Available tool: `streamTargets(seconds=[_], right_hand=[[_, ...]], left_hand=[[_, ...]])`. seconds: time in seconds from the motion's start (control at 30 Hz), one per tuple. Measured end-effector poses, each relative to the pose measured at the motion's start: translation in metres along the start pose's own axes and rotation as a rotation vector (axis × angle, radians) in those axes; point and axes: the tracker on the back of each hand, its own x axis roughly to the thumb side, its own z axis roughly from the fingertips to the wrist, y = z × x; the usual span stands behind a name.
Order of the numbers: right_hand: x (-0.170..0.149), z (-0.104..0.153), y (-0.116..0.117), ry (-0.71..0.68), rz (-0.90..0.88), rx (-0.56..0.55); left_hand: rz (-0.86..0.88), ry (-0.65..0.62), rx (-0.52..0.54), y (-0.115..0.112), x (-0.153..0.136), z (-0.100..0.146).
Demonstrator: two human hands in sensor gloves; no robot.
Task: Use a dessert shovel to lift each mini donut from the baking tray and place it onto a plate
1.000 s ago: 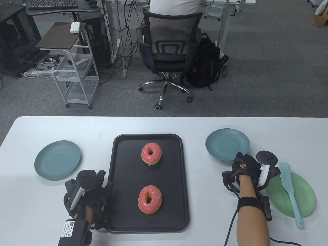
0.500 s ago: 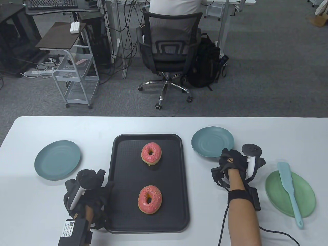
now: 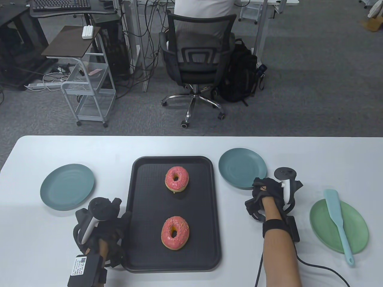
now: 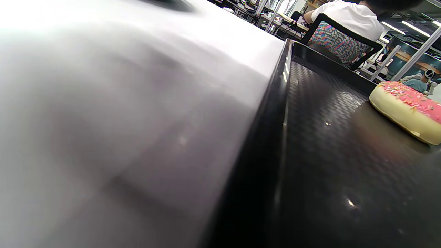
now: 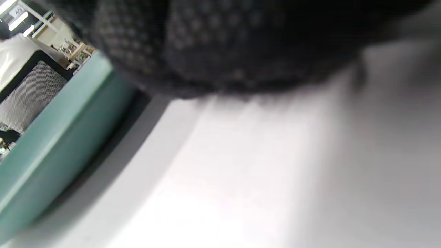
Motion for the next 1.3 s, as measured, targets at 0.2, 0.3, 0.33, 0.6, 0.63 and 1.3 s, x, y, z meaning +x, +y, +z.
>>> streamTargets(seconds=[0.2,0.3,0.33,0.6,0.63,1.3], right_hand=[[-0.007,0.007,-0.003,0.003,-0.045,0.021],[-0.012,0.018,-0.015,-0.038,-0.064,0.039],[-0.012,0.023,-0.021,-0.073,-0.065,0.04],[-0.007,0.102,-0.067,-0.43,-0.021,-0.003],[-0.01,0.117,-0.071,-0.474,0.001,-0.021],[-0.051,0.203,0.021,-0.841,0.742,-0.117]], left_hand=[[-0.009,0.005,0.006,0.001,-0.002,0.001],[-0.004,0.014,0.01,0.003,-0.006,0.001],[-0.003,0.02,0.009,0.004,-0.008,0.001],[0.038,0.066,-0.013,0.001,-0.023,-0.001],[0.044,0.074,-0.017,0.0,-0.026,-0.002],[0.148,0.368,0.108,0.021,-0.095,0.001]])
